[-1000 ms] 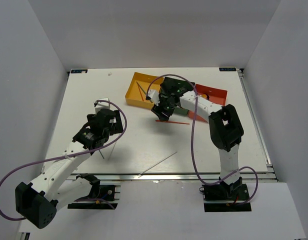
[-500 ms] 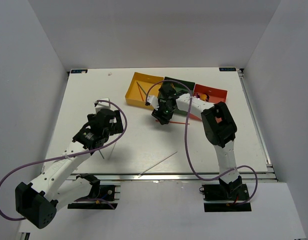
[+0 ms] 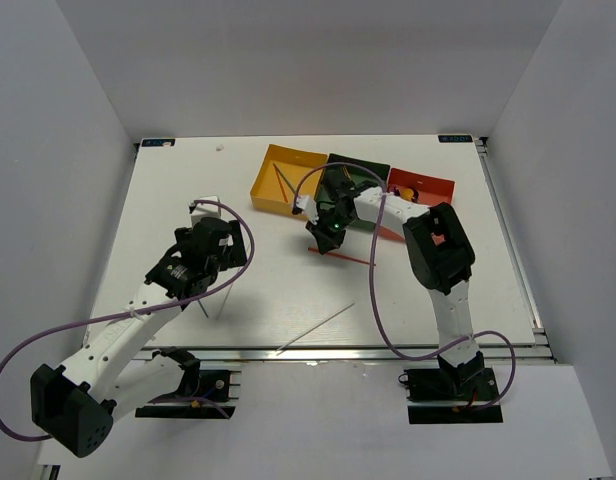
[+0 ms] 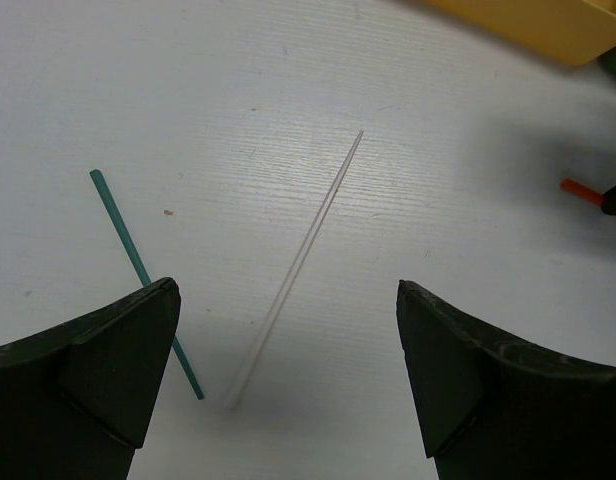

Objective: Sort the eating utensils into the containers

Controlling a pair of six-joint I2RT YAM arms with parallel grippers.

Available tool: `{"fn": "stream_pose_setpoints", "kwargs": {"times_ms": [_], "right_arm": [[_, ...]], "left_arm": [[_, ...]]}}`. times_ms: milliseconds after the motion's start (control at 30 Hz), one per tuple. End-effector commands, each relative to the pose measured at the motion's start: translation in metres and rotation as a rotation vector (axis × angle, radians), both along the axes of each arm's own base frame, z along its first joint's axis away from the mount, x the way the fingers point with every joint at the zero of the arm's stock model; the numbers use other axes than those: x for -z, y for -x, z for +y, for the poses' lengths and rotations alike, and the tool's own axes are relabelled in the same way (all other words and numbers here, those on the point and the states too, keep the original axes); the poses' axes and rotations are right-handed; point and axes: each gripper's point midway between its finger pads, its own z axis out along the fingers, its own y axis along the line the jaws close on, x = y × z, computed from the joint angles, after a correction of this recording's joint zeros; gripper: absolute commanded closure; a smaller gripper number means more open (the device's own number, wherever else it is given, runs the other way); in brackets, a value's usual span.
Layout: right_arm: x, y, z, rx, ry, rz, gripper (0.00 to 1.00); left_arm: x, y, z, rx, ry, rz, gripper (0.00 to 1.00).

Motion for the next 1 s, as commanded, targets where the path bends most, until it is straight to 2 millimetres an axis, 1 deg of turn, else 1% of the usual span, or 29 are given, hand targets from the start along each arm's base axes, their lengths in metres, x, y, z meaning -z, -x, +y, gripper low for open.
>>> {"fn": "stream_pose_setpoints", "kwargs": {"times_ms": [0, 33, 67, 100, 133, 167, 200, 267, 300, 367, 400, 433, 467, 500, 533, 567, 600, 633, 700, 733, 767, 800, 867, 900, 933, 967], "right_arm": [[-0.028, 0.037, 0.013, -0.055, -0.115, 0.089, 1.00], [-0.036, 0.035, 0.017, -0.035, -0.136, 0.070, 1.00], [-0.052, 0.031, 0.020, -0.025, -0.163, 0.023, 1.00], [-0.065, 0.021, 0.029, 0.002, -0.210, -0.019, 1.00], [-0.077, 0.015, 0.033, 0.020, -0.239, -0.048, 1.00], [-0.097, 0.010, 0.037, 0.036, -0.283, -0.087, 1.00], [-0.115, 0.000, 0.047, 0.038, -0.340, -0.139, 1.00], [-0.143, -0.008, 0.056, 0.093, -0.411, -0.158, 1.00], [-0.167, -0.020, 0.064, 0.112, -0.470, -0.207, 1.00], [-0.185, -0.035, 0.071, 0.212, -0.509, -0.205, 1.00], [-0.213, -0.051, 0.077, 0.251, -0.566, -0.256, 1.00], [-0.219, -0.065, 0.080, 0.312, -0.586, -0.269, 1.00], [-0.227, -0.083, 0.077, 0.454, -0.613, -0.255, 1.00], [-0.250, -0.098, 0.076, 0.504, -0.681, -0.263, 1.00], [-0.251, -0.116, 0.080, 0.549, -0.718, -0.263, 1.00], [-0.258, -0.125, 0.083, 0.603, -0.753, -0.232, 1.00], [-0.289, -0.138, 0.087, 0.610, -0.818, -0.269, 1.00], [-0.275, -0.152, 0.096, 0.624, -0.819, -0.257, 1.00], [-0.291, -0.168, 0.104, 0.629, -0.887, -0.294, 1.00], [-0.299, -0.182, 0.107, 0.646, -0.940, -0.343, 1.00], [-0.300, -0.188, 0.108, 0.658, -0.962, -0.360, 1.00], [-0.292, -0.197, 0.108, 0.677, -0.967, -0.383, 1.00], [-0.292, -0.211, 0.106, 0.701, -0.975, -0.441, 1.00], [-0.275, -0.217, 0.109, 0.707, -0.954, -0.437, 1.00], [-0.274, -0.221, 0.108, 0.712, -0.948, -0.454, 1.00], [-0.268, -0.223, 0.108, 0.710, -0.936, -0.459, 1.00]], "left_arm": [[-0.004, 0.000, -0.002, 0.008, 0.010, -0.020, 0.02], [-0.005, -0.001, -0.001, 0.006, 0.009, -0.024, 0.02], [-0.005, 0.000, -0.001, 0.006, 0.009, -0.023, 0.02], [-0.004, 0.000, -0.001, 0.006, 0.008, -0.021, 0.02], [-0.004, 0.000, -0.001, 0.006, 0.007, -0.022, 0.02], [-0.005, 0.000, 0.000, 0.002, 0.007, -0.024, 0.02], [-0.005, 0.000, 0.000, -0.002, 0.006, -0.024, 0.02], [-0.006, 0.000, 0.001, -0.006, 0.005, -0.027, 0.02], [-0.006, 0.000, 0.001, -0.007, 0.005, -0.029, 0.02], [-0.007, 0.000, 0.002, -0.007, 0.007, -0.031, 0.02], [-0.007, 0.000, 0.002, -0.009, 0.007, -0.032, 0.02], [-0.007, 0.000, 0.002, -0.009, 0.007, -0.032, 0.02], [-0.008, 0.000, 0.002, -0.009, 0.009, -0.035, 0.02], [-0.007, 0.000, 0.002, -0.009, 0.007, -0.032, 0.02], [-0.007, 0.000, 0.002, -0.009, 0.006, -0.031, 0.02], [-0.005, 0.000, 0.002, -0.009, 0.003, -0.025, 0.02], [-0.005, 0.000, 0.002, -0.010, 0.002, -0.025, 0.02], [-0.005, 0.000, 0.002, -0.013, -0.001, -0.024, 0.02], [-0.006, -0.001, 0.002, -0.011, 0.001, -0.026, 0.02], [-0.005, -0.001, 0.002, -0.009, 0.000, -0.025, 0.02], [-0.005, 0.000, 0.001, -0.006, 0.004, -0.024, 0.02], [-0.004, 0.000, 0.001, -0.005, 0.005, -0.024, 0.02], [-0.005, 0.000, 0.001, -0.005, 0.005, -0.024, 0.02], [-0.005, 0.000, 0.001, -0.006, 0.004, -0.024, 0.02], [-0.005, 0.000, 0.001, -0.006, 0.003, -0.023, 0.02], [-0.005, 0.000, 0.001, -0.006, 0.004, -0.024, 0.02]]}}
